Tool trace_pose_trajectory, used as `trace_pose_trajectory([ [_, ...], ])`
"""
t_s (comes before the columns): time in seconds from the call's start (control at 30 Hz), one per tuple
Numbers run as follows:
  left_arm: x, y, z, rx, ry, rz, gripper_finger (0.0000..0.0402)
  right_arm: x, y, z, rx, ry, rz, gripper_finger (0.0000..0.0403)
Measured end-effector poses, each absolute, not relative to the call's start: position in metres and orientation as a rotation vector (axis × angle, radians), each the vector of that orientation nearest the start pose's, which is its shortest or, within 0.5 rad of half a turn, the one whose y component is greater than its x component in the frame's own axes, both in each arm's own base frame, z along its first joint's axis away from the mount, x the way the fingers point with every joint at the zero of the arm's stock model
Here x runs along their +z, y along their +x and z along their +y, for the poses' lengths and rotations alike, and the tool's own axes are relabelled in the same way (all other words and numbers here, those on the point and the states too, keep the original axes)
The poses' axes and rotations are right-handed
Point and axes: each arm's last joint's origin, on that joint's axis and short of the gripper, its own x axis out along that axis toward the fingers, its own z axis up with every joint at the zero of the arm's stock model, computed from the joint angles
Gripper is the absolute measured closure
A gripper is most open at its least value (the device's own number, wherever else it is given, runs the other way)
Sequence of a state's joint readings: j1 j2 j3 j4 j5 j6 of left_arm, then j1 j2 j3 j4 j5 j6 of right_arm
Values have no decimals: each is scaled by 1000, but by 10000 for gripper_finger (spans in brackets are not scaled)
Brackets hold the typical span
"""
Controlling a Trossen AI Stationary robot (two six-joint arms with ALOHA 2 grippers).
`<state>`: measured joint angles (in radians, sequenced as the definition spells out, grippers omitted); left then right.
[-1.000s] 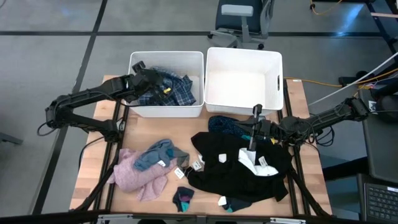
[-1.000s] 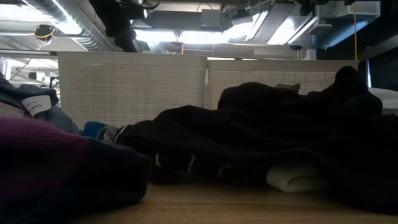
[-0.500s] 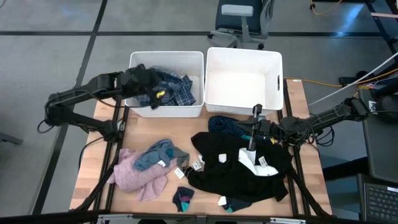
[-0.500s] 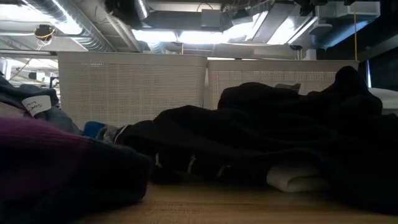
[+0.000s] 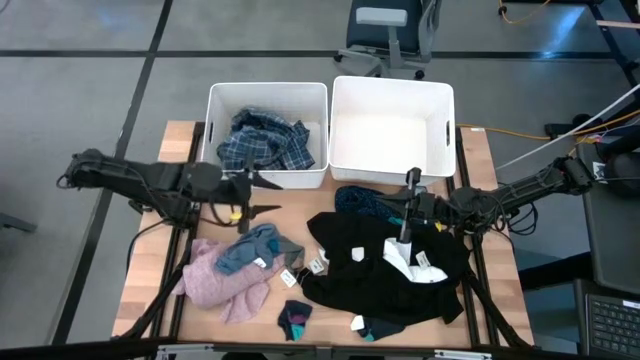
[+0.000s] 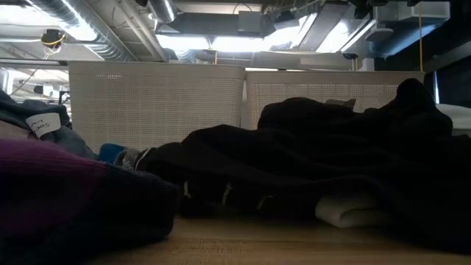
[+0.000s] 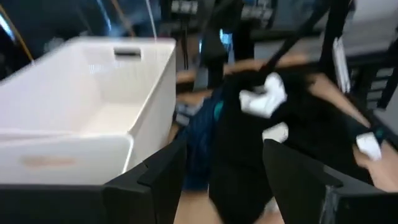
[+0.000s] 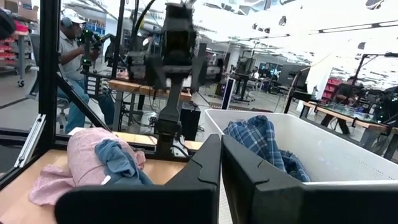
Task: Sort clothes
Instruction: Put the white sock into the right white bin
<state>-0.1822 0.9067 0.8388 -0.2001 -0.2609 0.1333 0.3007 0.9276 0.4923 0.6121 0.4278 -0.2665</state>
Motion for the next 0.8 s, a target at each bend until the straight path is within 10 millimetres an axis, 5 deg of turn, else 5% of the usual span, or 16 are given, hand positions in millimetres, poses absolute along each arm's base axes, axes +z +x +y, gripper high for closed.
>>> trace_pose_trajectory([
  [0.2,290,191,-35,40,214,14,199,283,197,49,-129,-191,-129,373],
  [0.33,271,188,-35,41,234,-31,199,298,202,53,-96,-157,62,316],
  [0.63,272,180,-37,20,254,-22,199,357,212,86,-173,99,611,174],
  [0.8,271,171,-37,2,243,25,199,352,219,122,-253,314,871,160],
])
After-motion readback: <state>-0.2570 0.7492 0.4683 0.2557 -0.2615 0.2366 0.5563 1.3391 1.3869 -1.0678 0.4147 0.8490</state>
